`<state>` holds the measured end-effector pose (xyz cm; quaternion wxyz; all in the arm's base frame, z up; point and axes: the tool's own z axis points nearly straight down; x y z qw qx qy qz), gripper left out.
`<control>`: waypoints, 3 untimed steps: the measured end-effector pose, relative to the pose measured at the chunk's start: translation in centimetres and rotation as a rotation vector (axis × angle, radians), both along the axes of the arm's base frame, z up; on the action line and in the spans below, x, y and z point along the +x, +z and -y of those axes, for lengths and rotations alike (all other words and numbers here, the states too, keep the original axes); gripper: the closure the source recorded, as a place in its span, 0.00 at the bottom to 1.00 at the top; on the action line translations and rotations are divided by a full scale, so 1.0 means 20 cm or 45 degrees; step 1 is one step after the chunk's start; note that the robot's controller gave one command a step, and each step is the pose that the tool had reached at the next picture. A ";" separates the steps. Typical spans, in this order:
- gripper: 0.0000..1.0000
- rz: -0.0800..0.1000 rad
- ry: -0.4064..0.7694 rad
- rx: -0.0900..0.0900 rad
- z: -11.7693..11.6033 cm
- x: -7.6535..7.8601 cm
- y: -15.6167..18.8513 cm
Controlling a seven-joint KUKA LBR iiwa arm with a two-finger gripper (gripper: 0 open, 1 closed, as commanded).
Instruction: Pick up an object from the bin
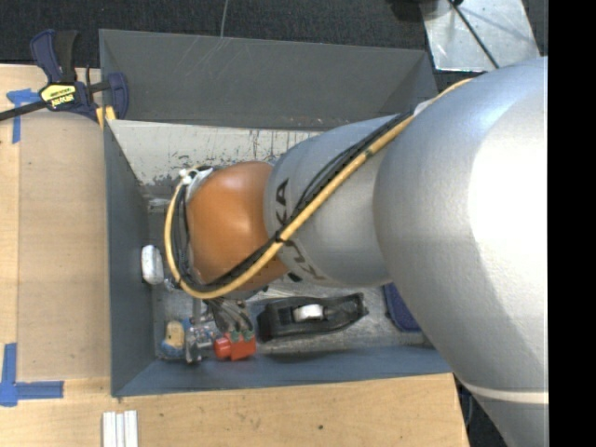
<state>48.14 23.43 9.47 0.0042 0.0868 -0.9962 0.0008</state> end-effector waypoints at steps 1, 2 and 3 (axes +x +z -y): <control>0.00 0.015 0.005 0.006 0.01 0.02 -0.10; 1.00 0.035 0.002 0.014 0.01 0.04 -0.09; 1.00 0.024 0.000 0.009 -0.02 0.08 0.55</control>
Offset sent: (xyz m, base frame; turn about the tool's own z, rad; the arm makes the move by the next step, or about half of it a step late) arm 0.0016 -0.0032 -0.0247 -0.0049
